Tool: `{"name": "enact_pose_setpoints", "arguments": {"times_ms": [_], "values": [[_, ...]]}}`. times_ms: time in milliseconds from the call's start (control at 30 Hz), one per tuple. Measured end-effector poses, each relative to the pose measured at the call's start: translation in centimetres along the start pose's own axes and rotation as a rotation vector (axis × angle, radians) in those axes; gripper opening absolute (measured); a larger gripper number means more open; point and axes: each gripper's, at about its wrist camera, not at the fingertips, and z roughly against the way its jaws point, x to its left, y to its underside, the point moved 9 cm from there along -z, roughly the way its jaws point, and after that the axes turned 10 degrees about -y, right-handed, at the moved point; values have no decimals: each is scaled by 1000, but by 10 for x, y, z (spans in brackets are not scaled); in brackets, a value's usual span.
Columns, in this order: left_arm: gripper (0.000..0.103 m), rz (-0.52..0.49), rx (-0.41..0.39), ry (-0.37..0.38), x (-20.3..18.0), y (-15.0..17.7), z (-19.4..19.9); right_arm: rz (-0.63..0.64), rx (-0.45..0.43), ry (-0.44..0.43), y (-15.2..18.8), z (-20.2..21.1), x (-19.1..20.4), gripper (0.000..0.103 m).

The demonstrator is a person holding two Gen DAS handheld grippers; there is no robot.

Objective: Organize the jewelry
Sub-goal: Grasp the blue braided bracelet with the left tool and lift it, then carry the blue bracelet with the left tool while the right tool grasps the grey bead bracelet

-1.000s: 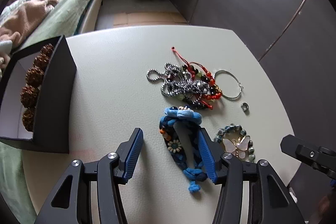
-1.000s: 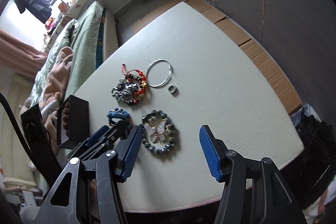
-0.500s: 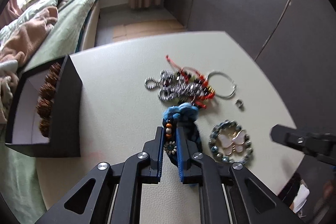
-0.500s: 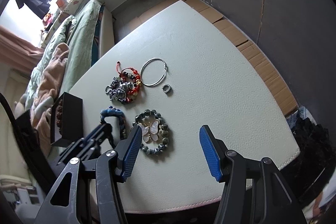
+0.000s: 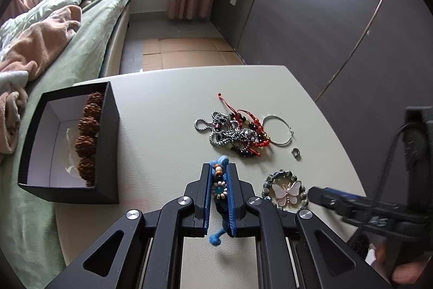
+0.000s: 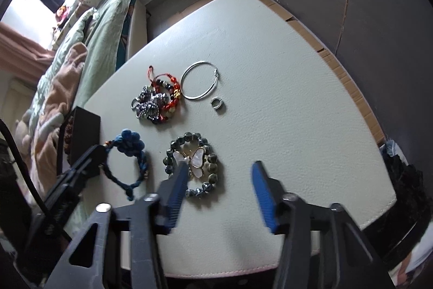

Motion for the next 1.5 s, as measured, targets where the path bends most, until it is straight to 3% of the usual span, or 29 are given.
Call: {"name": "enact_pose_setpoints", "arguments": {"times_ms": [33,67,300,367,467,600,700,767,833,1067,1233,1300,1333,1367,1500], "values": [[10,5,-2,1,2,-1,2,8,11,10,1,-5,1,30],[2,11,-4,4,4,-1,3,18,20,27,1,-8,2,29],[2,33,-15,30,13,-4,13,107,30,132,-1,-20,8,22],[2,25,16,46,12,-1,10,150,29,176,0,-20,10,21],[2,51,72,53,13,7,0,205,27,242,2,-20,11,11],[4,44,132,47,11,14,-11,193,-3,184,-3,-7,13,11],[22,46,154,46,9,19,-16,169,-38,122,-7,9,13,11],[55,49,149,44,7,20,-16,138,-49,67,-7,16,11,11],[59,47,136,30,5,20,-17,112,-61,18,-9,23,10,11],[59,28,182,-60,8,32,-41,101,-113,-80,-20,35,26,11],[59,-1,138,-120,10,30,-42,103,-146,-132,-25,45,35,11],[53,-34,125,-155,9,31,-42,101,-159,-159,-26,50,37,11],[38,-48,119,-166,8,31,-42,100,-163,-167,-27,51,38,11],[29,-59,116,-176,8,30,-43,96,-170,-173,-27,52,39,11],[16,-41,106,-144,11,29,-38,86,-168,-181,-26,45,44,11]]}}
